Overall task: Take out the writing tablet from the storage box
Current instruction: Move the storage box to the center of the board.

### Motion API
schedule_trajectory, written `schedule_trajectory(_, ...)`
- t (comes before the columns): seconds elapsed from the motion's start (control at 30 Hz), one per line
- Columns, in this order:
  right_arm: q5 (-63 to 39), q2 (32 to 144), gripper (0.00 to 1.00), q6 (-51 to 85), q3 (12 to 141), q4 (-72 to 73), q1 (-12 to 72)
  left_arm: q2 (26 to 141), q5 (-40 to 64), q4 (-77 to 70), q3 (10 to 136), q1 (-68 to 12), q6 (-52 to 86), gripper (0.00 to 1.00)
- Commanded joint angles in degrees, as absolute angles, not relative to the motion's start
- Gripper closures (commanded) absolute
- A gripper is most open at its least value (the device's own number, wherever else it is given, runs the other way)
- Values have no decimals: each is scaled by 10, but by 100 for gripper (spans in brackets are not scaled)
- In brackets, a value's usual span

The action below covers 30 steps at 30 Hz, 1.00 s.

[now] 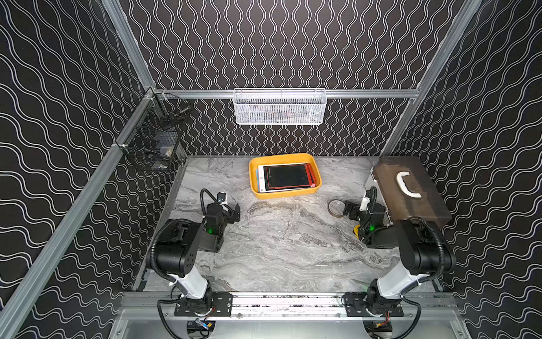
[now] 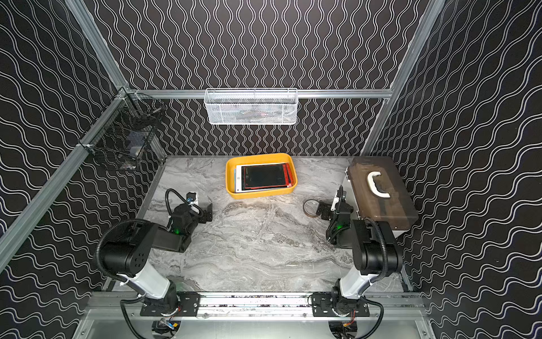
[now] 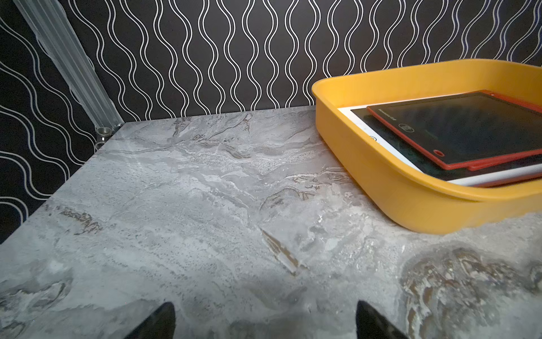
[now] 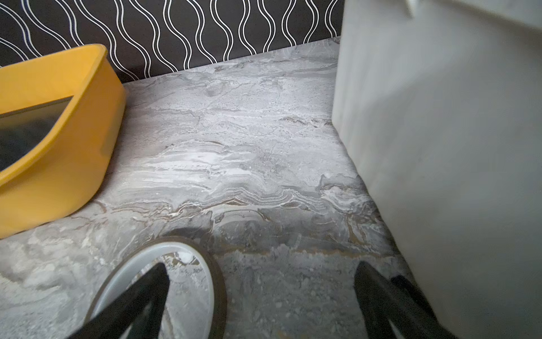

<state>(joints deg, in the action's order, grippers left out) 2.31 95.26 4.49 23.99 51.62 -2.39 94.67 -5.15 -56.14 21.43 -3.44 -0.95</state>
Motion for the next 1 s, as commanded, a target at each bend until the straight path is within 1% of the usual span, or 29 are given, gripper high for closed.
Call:
schedule_trajectory(0.0, 24, 954, 0, 43, 240, 536, -24, 946, -56, -584, 214, -35, -13, 1)
schedule_trajectory(0.97, 24, 953, 0, 43, 235, 548, -24, 943, -51, -581, 214, -33, -11, 1)
